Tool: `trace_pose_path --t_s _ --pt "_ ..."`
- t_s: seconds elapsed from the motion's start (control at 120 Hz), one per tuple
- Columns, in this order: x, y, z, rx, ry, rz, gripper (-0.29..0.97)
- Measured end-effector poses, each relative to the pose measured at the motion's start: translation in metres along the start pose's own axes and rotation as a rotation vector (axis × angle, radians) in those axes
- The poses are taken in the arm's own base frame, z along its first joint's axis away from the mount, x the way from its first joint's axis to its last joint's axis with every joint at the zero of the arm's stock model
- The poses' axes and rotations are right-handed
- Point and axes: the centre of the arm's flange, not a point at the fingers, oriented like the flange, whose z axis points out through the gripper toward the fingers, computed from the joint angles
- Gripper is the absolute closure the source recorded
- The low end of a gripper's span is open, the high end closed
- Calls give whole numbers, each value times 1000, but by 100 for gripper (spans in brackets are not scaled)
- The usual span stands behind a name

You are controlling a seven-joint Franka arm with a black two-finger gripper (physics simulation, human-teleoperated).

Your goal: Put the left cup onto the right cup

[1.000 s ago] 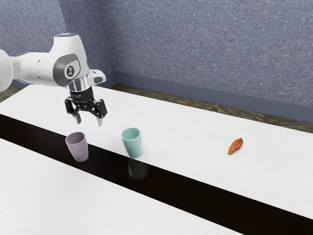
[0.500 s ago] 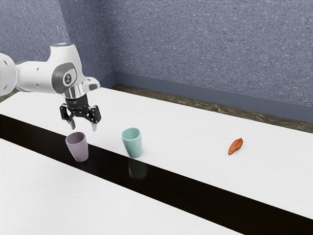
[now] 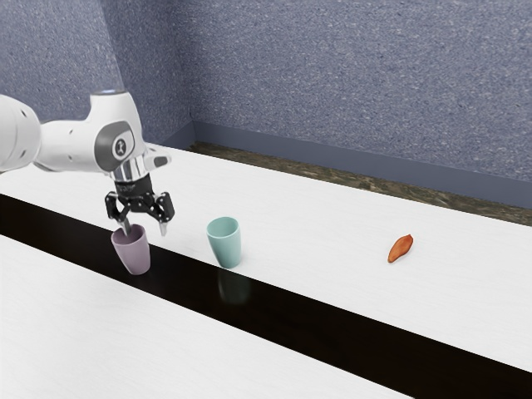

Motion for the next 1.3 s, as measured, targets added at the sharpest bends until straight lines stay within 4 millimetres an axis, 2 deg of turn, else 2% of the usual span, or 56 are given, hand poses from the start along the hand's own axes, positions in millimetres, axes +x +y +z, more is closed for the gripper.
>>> trace_pose_path --t_s 0.5,0.817,1.3 --pt "7 -7 24 -7 -14 -72 6" --pt "7 -8 27 -6 -14 -95 38" --pt "8 -14 26 3 -11 -116 70"
